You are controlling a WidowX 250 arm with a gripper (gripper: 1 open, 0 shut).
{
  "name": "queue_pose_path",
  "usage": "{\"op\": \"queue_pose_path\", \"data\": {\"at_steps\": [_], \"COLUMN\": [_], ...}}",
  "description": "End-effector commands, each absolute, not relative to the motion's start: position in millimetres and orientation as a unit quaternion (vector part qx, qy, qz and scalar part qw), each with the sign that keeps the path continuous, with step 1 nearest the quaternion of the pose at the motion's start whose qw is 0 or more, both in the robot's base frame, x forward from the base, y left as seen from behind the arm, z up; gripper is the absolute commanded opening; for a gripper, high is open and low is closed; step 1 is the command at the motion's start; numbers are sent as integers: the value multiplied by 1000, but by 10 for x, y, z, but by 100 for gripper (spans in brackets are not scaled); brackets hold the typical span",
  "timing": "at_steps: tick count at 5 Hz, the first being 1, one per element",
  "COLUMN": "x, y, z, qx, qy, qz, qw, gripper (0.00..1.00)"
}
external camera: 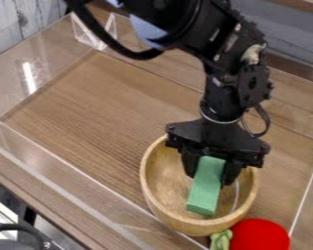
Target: Put the green block in the brown bowl
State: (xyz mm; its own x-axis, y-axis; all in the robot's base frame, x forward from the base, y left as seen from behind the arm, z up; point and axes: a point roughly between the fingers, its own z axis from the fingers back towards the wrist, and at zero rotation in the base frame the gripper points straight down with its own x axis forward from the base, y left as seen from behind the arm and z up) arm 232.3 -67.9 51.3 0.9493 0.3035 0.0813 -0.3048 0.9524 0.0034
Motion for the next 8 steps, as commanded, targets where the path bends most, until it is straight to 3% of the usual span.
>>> {"op": "queue_pose_path", "data": {"at_steps": [1,2,4,6,7,8], "x": [2392,2349,2366,2168,2217,2266], "y": [-713,-735,-770,-912,-803,-791], "z": [646,673,684,632,600,663], "qx": [5,9,21,27,26,28], "qy": [-64,-64,-61,-66,-70,-69], "qz": [113,77,169,191,191,203], "qw": [992,995,983,979,979,976], "gripper": [0,0,0,0,0,100]}}
